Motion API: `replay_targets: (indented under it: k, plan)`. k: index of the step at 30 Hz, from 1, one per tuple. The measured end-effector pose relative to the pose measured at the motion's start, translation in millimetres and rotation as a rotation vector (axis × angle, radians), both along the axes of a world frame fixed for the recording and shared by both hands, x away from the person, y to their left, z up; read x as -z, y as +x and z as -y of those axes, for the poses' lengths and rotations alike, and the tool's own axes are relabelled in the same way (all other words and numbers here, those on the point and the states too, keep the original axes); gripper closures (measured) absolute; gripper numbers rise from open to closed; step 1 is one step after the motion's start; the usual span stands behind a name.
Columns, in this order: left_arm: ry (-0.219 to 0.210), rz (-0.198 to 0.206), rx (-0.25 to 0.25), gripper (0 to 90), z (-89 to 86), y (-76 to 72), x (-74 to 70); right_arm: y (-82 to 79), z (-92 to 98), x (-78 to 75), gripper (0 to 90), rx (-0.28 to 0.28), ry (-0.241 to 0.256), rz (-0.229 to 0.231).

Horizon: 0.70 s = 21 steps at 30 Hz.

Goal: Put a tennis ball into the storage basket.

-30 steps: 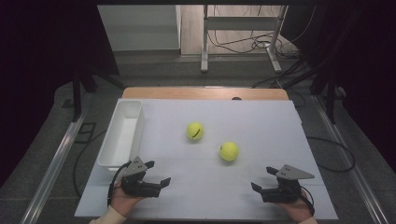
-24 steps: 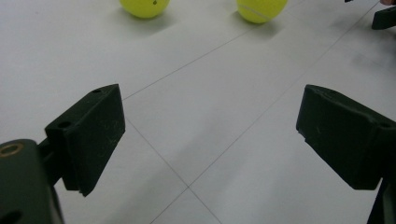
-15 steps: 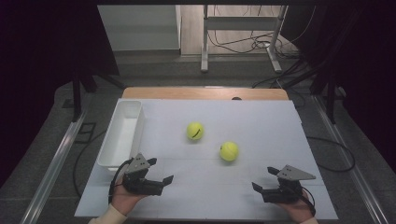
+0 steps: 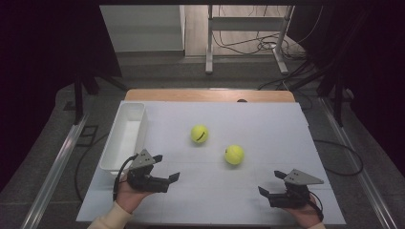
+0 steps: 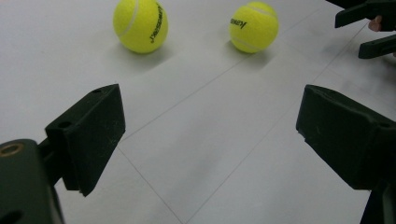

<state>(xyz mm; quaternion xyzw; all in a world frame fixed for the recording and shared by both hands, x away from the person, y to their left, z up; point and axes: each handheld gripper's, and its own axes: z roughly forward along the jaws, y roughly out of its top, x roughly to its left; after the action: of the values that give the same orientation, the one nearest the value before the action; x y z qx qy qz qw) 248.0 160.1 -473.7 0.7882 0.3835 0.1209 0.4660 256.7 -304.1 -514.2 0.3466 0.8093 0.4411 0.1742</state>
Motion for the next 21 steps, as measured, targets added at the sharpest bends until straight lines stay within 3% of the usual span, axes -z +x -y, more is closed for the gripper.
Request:
replay_targets:
  k: [21]
  plan:
    - [-0.012,-0.011,0.018,9.0,8.8,16.6,-13.9,1.1,0.8,1.2,12.0,0.007,-0.003,-0.005]
